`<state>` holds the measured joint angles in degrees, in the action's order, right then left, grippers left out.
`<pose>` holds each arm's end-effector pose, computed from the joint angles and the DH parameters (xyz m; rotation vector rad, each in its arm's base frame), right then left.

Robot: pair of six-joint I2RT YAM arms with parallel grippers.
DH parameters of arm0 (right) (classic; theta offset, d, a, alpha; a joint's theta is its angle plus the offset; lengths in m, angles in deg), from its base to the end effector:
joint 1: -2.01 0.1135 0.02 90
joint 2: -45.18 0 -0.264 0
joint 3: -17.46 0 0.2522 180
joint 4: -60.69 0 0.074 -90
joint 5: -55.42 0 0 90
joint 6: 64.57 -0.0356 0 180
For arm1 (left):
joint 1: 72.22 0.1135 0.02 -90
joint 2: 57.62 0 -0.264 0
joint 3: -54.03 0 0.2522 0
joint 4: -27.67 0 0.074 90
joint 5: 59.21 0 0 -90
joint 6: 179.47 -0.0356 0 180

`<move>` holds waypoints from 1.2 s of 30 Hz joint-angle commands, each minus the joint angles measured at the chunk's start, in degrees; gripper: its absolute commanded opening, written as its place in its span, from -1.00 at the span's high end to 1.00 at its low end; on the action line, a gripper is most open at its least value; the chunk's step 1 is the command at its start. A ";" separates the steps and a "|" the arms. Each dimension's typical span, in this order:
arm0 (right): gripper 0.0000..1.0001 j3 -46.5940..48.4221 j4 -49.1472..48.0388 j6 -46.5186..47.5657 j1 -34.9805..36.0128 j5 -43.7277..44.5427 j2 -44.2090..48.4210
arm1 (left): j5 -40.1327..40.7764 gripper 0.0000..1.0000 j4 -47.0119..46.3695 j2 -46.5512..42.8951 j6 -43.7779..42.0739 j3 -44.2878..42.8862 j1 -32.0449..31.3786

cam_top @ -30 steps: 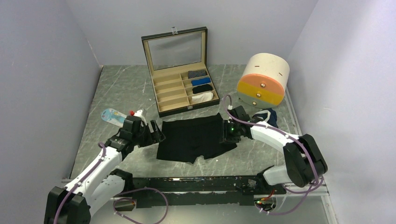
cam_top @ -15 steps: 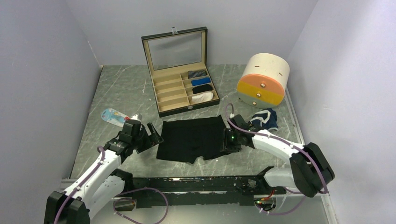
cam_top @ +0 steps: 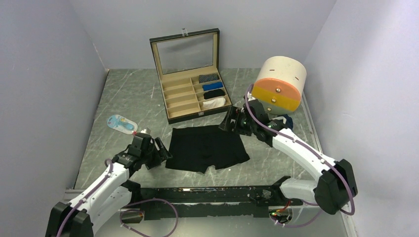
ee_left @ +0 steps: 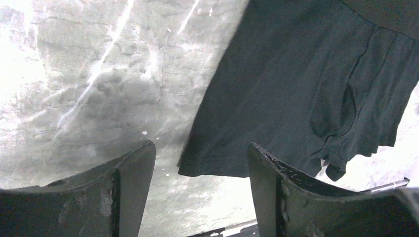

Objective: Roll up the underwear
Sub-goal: Fold the underwear at the center of the board.

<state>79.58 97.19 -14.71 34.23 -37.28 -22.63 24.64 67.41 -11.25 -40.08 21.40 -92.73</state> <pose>0.2127 0.1360 0.2594 0.1413 2.4050 0.6762 0.1372 -0.0554 0.1568 -0.6067 2.5417 -0.6089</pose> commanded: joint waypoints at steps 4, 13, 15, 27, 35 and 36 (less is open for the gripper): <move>-0.57 5.76 -10.72 -3.70 1.72 -7.45 -10.74 | 1.25 -0.27 0.39 -1.29 2.67 1.39 -2.74; -0.31 20.94 1.55 0.49 13.81 7.88 -23.72 | 6.02 0.02 3.75 -0.05 5.70 0.87 -8.06; -0.26 23.99 2.63 0.93 16.01 9.80 -26.20 | 6.06 0.05 4.32 -0.23 6.33 0.91 -8.99; 0.01 48.21 7.50 -0.76 25.26 17.12 -48.16 | 9.64 0.69 3.31 0.20 6.64 2.49 -9.98; 0.07 64.73 14.86 -1.64 27.42 19.71 -61.99 | 9.63 0.90 3.42 -1.29 6.00 1.65 -9.97; 0.08 65.93 15.24 -1.54 27.60 19.48 -63.17 | 9.51 0.90 3.34 -1.22 5.99 1.71 -9.98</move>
<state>139.49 108.01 -15.41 61.45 -20.56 -82.54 32.71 69.59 -12.06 -33.68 22.93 -102.48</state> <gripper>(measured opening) 0.465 0.058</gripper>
